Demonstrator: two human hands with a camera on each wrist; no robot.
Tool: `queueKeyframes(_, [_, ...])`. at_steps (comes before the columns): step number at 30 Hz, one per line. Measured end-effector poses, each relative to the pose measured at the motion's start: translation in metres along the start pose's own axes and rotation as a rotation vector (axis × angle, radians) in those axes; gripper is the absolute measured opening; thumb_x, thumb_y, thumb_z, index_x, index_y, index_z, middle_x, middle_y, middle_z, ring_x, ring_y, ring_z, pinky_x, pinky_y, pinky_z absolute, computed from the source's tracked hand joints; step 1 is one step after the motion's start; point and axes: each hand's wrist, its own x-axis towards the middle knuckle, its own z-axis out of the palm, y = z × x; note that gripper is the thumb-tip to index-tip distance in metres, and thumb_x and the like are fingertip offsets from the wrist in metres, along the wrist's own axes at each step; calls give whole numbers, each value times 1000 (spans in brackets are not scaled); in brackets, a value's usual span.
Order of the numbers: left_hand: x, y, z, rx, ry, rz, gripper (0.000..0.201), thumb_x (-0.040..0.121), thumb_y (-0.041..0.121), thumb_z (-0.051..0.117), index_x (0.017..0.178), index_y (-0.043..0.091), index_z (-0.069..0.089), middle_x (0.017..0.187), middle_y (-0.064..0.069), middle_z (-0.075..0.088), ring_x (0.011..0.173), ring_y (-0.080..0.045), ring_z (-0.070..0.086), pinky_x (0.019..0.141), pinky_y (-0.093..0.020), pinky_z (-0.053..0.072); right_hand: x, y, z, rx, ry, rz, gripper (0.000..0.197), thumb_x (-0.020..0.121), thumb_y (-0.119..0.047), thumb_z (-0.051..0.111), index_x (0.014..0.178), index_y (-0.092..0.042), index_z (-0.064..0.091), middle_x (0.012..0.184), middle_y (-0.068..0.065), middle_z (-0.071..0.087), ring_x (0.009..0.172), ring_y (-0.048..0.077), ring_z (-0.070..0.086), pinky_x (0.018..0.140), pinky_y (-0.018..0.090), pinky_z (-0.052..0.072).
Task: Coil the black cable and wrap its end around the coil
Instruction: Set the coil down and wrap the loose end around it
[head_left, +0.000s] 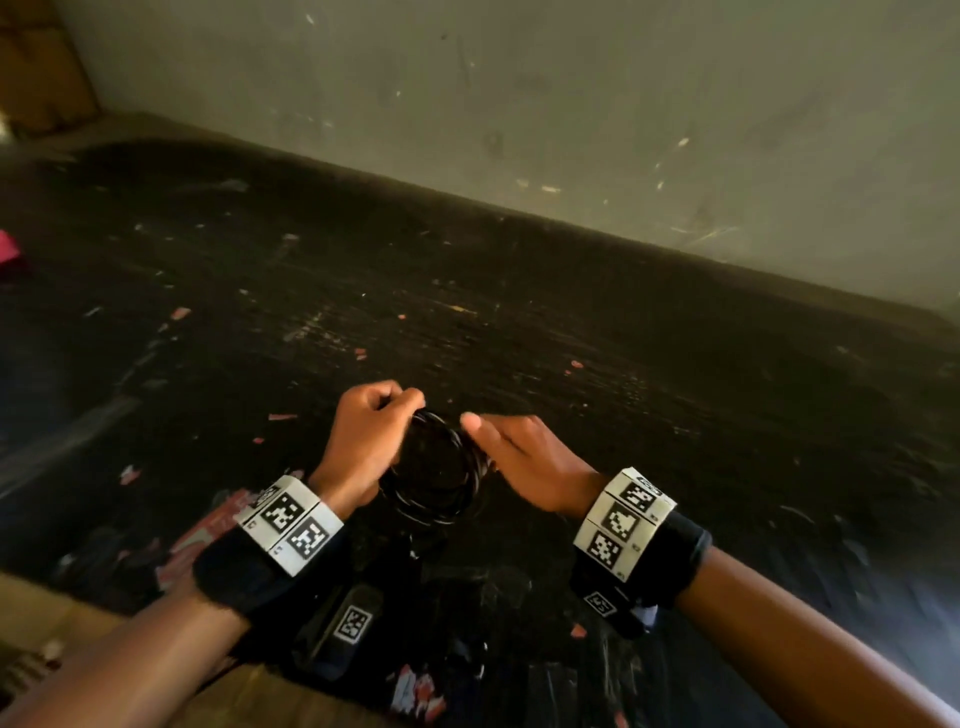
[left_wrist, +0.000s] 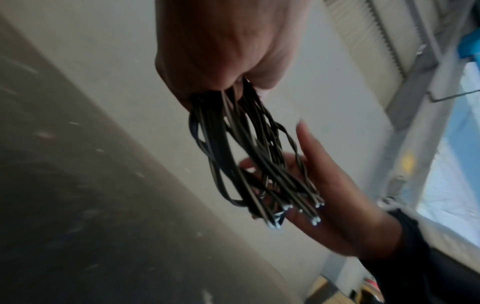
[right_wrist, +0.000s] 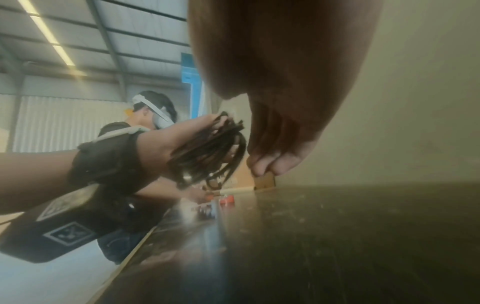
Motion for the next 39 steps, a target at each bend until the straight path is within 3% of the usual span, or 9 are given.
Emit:
queueKeyframes(5, [-12, -33, -35, -13, 141, -150, 11, 85, 13, 59, 76, 6, 62, 38, 7, 36, 29, -2, 33, 32, -14, 24, 6, 46, 41, -301, -231, -4, 23, 95, -25, 48, 106, -13, 65, 103, 7, 66, 93, 19, 64, 85, 38, 53])
queueKeyframes(8, [-24, -48, -46, 10, 163, -207, 18, 85, 14, 60, 68, 10, 59, 46, 2, 38, 35, -6, 35, 33, -15, 26, 8, 54, 67, -549, -387, -94, 27, 90, -19, 52, 116, -17, 61, 118, 7, 57, 110, 22, 55, 91, 38, 47])
queueKeyframes(16, [-51, -60, -50, 44, 67, -274, 10, 86, 10, 60, 76, 9, 60, 58, 13, 39, 55, -11, 44, 44, -23, 32, 14, 51, 88, -785, -485, -138, 23, 95, -17, 45, 104, -4, 62, 110, 14, 57, 91, 28, 61, 73, 33, 46])
queueKeyframes(19, [-57, -64, -45, 82, -30, -286, 14, 85, 11, 61, 71, 10, 62, 47, 6, 45, 44, -7, 42, 38, -16, 32, 14, 48, 87, -591, -349, -52, 23, 94, -20, 47, 100, -7, 64, 105, 11, 61, 92, 25, 62, 80, 37, 51])
queueKeyframes(23, [-59, -56, -27, 44, -149, -286, 11, 88, 11, 58, 83, 7, 66, 36, 8, 46, 31, -2, 38, 32, -16, 28, 0, 36, 67, -262, -64, -77, 11, 87, -17, 61, 93, -13, 70, 92, 4, 68, 81, 13, 64, 78, 34, 55])
queueKeyframes(28, [-61, -36, 8, 70, -303, -97, 15, 92, 13, 56, 79, 8, 61, 35, 12, 47, 32, 2, 40, 36, -12, 28, -25, 17, 25, -200, 84, -174, 10, 85, -13, 63, 89, -9, 71, 86, 6, 68, 76, 15, 65, 71, 34, 55])
queueKeyframes(31, [-59, -26, 26, 186, -343, 67, 23, 90, 13, 57, 67, 11, 59, 43, 12, 48, 42, 2, 41, 46, -20, 32, -41, 16, 2, -254, 95, -176, 10, 86, -16, 62, 89, -10, 70, 85, 4, 66, 74, 14, 63, 68, 32, 54])
queueKeyframes(34, [-56, -14, 50, 277, -401, 216, 29, 88, 13, 59, 60, 9, 55, 52, 8, 49, 51, -2, 44, 52, -24, 34, -58, 18, -16, -254, 210, -68, 9, 83, -19, 64, 82, -10, 68, 78, 1, 65, 68, 12, 62, 63, 30, 53])
queueKeyframes(39, [-61, -2, 94, 299, -396, 354, 30, 85, 6, 59, 56, 11, 53, 52, 7, 47, 52, -3, 43, 54, -27, 36, -72, 30, -40, -37, 446, 224, 8, 78, -12, 68, 71, -13, 65, 62, -6, 61, 50, 0, 55, 48, 10, 43])
